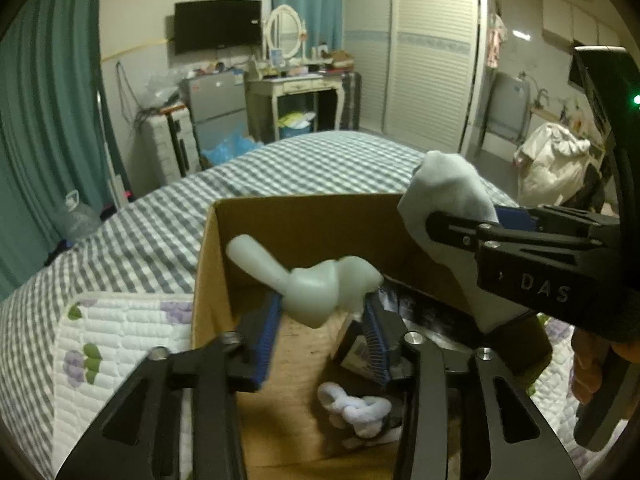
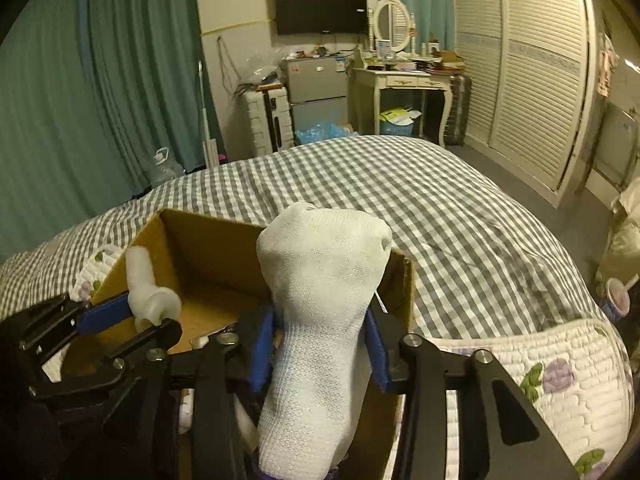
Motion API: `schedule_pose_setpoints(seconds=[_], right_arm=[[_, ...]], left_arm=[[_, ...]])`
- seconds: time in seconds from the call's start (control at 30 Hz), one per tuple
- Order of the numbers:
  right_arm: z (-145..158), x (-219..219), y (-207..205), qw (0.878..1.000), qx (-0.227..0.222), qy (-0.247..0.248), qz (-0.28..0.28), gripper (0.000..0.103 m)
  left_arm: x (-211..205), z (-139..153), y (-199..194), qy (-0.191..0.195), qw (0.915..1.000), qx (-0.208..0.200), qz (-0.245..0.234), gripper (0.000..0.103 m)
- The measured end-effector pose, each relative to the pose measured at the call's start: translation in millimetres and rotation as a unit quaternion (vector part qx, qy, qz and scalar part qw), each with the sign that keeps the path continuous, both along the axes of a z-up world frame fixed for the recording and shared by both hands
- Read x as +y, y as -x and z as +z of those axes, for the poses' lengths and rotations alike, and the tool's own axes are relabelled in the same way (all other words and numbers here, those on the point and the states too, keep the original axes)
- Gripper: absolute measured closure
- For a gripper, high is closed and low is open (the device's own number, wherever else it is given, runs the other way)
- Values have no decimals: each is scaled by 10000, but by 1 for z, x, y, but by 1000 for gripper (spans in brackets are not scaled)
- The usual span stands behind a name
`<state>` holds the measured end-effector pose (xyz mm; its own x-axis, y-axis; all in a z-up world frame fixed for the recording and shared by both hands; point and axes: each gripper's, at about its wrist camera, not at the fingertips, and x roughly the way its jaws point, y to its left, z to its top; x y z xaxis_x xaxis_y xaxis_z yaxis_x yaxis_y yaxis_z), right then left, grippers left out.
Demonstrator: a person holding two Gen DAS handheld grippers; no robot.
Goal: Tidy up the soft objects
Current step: 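Lower the bone toy with the left tool while the right tool drops the sock into the box, then grasp a white cotton cloth with the left tool while the right tool grasps the lace-trimmed cloth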
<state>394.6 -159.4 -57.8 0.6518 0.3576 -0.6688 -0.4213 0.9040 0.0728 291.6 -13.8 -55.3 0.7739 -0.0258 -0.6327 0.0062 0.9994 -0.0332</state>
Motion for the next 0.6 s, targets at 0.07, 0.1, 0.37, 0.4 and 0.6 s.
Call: schedule_pose_setpoints(seconds=[0.07,0.1,0.37,0.4,0.6], right_arm=[[7,-3,5,9999,-49,-36,-102,53],[11,-5,8,9998,-71,-59,-155,50],[94,-30,75,9974,-462,-411,-372,33],[106,-32,85,9969,-535,-427,-385,31],[182,-39,171,9927,-1075,-447,-310,16]], left_arm=[[-4,8,5,-114,9998,-126,60,30],[-5,16,13,-177,9995,-245,95,27],[3,93,75,-155,9968,-748,222,23],[5,103,84,-148,9962,-831,230,23],[15,174,165,-269,9885,-1458,301,9]])
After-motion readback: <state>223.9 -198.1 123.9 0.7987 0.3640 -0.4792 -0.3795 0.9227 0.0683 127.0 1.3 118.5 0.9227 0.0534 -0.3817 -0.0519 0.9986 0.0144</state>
